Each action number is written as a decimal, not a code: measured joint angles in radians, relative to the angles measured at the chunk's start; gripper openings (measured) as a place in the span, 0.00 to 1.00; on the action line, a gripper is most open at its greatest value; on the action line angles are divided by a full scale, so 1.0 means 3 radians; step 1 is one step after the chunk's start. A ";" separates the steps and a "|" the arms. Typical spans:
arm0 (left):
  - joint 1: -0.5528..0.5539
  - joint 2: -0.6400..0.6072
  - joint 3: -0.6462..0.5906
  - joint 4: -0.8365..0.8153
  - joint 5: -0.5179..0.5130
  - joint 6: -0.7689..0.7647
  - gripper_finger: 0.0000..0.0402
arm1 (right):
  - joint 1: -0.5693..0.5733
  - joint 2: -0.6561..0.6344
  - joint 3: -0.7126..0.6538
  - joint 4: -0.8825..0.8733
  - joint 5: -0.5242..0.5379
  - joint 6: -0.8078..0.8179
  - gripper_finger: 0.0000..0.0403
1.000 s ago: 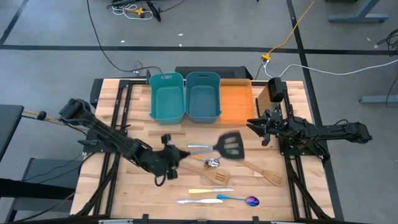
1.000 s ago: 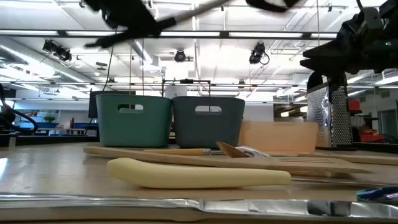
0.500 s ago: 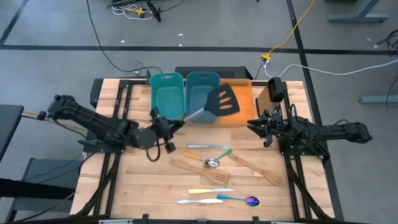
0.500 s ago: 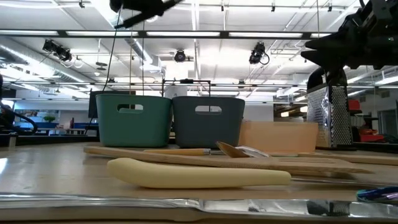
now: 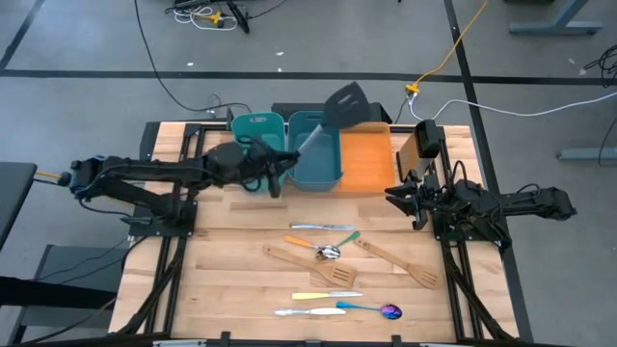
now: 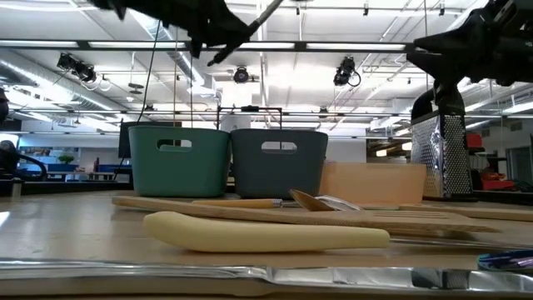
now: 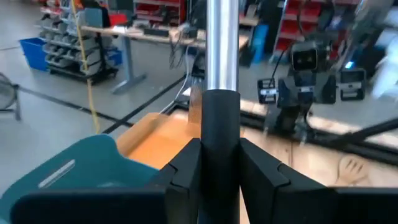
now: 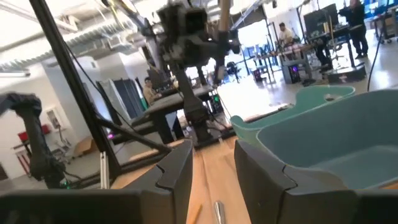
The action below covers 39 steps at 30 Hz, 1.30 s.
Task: Pick & Place Kitchen Items
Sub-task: Put the black slotted spatula into the orange bin
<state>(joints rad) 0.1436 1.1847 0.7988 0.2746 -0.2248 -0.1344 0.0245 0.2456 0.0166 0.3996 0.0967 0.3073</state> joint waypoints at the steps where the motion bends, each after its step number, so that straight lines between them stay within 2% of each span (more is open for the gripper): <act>1: 0.0069 0.0002 -0.0083 0.0136 0.0106 -0.0053 0.22 | 0.0008 0.0011 0.0000 0.0059 0.0000 -0.0007 0.32; 5: 0.0262 0.0005 -0.0405 0.0768 0.0488 -0.0234 0.22 | 0.0024 0.0104 0.0001 0.0312 0.0006 -0.0107 0.32; 10: 0.0360 0.0028 -0.0753 0.1524 0.0721 -0.0405 0.22 | 0.0026 0.0376 0.0040 0.0640 0.0227 -0.0239 0.32; 15: 0.0364 0.0121 -0.0843 0.2033 0.0900 -0.0415 0.22 | 0.0026 0.0806 0.0381 0.0655 0.0239 -0.0377 0.32; 23: 0.0364 0.0673 -0.0670 0.2636 0.1118 -0.0494 0.22 | 0.0012 0.1615 0.1002 0.0617 0.0703 -0.0702 0.33; 26: 0.0363 0.0939 -0.0536 0.2897 0.1233 -0.0566 0.22 | -0.0037 0.1878 0.1193 0.0604 0.0729 -0.0731 0.32; 32: 0.0352 0.1351 -0.0193 0.2939 0.1471 -0.0650 0.22 | -0.0158 0.2364 0.1586 0.0607 0.0729 -0.0822 0.32; 39: 0.0350 0.1572 0.0057 0.2930 0.1549 -0.0656 0.22 | -0.0323 0.2743 0.1966 0.0627 0.0643 -0.0891 0.32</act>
<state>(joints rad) 0.2485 1.6562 0.8161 1.1536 0.2400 -0.3311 -0.0723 1.0686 0.6065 0.5877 0.2897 0.0399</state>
